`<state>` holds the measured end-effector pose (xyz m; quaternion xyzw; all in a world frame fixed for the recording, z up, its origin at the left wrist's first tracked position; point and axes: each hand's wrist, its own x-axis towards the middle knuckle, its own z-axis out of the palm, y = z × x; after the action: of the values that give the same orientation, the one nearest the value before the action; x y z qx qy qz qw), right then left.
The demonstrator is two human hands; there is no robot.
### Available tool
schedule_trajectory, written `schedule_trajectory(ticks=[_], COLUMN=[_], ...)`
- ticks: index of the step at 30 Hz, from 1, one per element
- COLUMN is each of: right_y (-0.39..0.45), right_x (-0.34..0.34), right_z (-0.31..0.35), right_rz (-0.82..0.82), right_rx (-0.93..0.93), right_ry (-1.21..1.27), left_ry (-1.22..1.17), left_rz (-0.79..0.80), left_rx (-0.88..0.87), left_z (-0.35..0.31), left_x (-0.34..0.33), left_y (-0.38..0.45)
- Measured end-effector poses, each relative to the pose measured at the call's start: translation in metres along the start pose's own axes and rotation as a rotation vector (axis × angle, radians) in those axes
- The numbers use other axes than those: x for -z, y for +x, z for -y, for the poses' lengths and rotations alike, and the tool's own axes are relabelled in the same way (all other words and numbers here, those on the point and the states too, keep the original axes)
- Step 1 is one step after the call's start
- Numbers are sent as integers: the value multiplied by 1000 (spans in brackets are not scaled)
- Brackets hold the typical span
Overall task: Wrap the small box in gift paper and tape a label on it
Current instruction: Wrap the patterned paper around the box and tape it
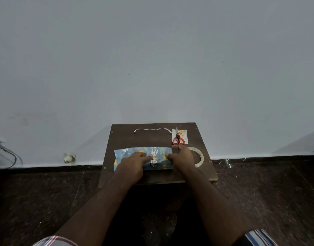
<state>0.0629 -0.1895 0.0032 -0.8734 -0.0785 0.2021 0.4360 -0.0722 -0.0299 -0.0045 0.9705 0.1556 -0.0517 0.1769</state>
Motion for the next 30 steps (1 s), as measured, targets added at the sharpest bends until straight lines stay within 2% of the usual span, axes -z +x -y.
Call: schedule_trajectory(ticks=[11,14,16,20,24,30], right_y=[-1,-1,-3,-4,-6,-3], right_x=[-3,3,17,52,62,59], right_z=[0,-4,-10,-33,-47,-54], right_rz=[-22,23,-3,-168,-24,1], right_rx=[18,72,116,133,112,175], right_ry=[-50,-107,-139,-323,-633,-754], left_ry=[-6,33,62,14,38,71], left_rz=[-17,-16,-35,-63,-87,-120], left_rx=[12,28,27,10,6,17], left_z=[-4,-9,-13,-12,-10,-14], left_x=[1,5,5,2,-2,-5], left_y=[3,4,4,2,2,1])
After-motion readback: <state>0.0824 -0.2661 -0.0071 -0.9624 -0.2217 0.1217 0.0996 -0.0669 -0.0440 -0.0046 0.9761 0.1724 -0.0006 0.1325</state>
